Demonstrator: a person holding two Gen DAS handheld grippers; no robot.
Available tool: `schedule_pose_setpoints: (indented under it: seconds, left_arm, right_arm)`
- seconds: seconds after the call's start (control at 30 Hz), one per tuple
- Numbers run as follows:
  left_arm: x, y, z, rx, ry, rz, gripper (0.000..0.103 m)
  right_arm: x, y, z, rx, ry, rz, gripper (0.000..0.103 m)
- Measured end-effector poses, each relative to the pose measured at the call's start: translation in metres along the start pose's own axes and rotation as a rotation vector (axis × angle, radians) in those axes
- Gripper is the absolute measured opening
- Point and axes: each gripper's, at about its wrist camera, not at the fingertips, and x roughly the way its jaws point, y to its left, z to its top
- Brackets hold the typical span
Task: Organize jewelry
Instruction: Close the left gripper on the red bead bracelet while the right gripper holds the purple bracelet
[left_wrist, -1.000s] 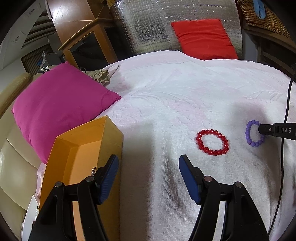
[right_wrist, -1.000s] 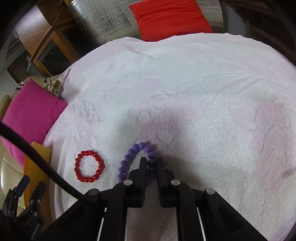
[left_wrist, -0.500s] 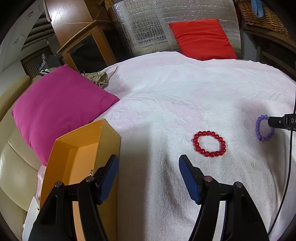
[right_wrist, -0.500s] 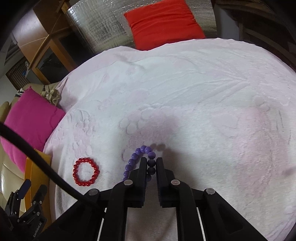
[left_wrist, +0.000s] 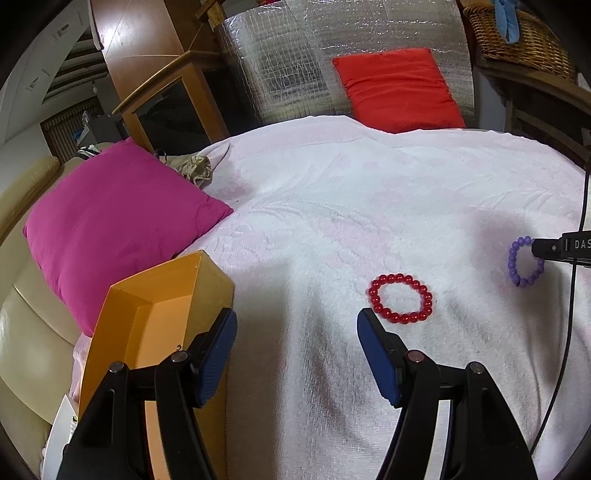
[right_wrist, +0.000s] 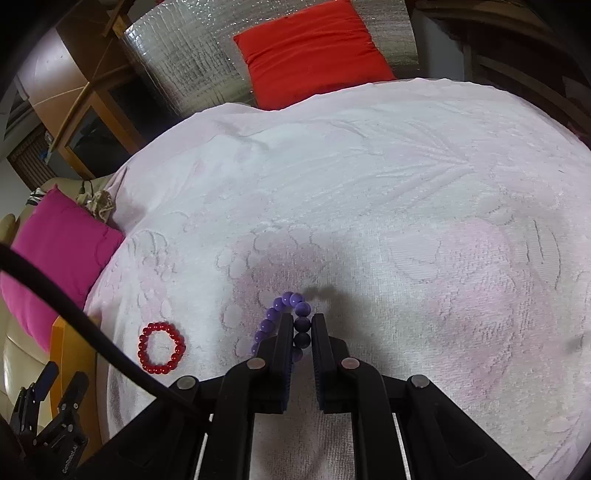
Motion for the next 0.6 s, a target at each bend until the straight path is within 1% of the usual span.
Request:
schedule_pose_setpoints:
  seconds: [0.33, 0.53, 0.6]
  left_arm:
    - [0.001, -0.008, 0.002, 0.008, 0.002, -0.010, 0.068]
    - [0.002, -0.014, 0.003, 0.018, 0.006, -0.015, 0.068]
    - [0.004, -0.016, 0.003, 0.020, 0.013, -0.020, 0.068]
  right_arm:
    - [0.000, -0.015, 0.003, 0.027, 0.005, -0.036, 0.011]
    - [0.002, -0.022, 0.004, 0.045, 0.031, -0.027, 0.011]
    - [0.003, -0.024, 0.003, 0.046, 0.046, -0.026, 0.015]
